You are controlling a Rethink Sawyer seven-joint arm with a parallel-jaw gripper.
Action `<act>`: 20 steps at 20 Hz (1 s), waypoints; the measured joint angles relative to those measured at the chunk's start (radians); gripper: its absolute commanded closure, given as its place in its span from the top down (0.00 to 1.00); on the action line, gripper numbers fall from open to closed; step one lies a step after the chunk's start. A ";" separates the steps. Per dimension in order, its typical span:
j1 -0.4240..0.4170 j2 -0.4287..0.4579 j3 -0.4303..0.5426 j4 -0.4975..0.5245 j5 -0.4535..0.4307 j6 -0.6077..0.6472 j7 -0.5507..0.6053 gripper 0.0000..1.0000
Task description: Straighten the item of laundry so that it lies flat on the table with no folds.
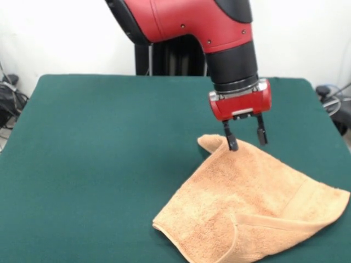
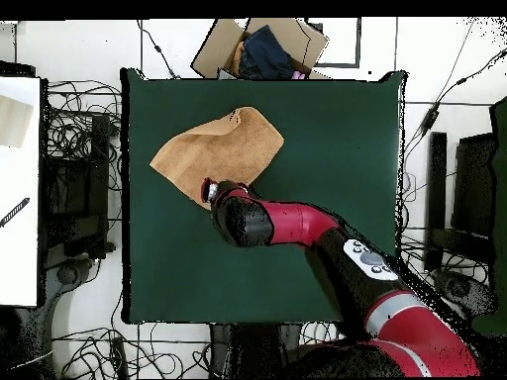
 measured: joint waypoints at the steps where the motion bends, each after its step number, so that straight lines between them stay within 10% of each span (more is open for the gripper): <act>1: 0.000 -0.001 0.003 0.000 0.000 0.000 0.000 1.00; 20: -0.031 -0.051 0.009 0.018 -0.021 0.015 0.000 1.00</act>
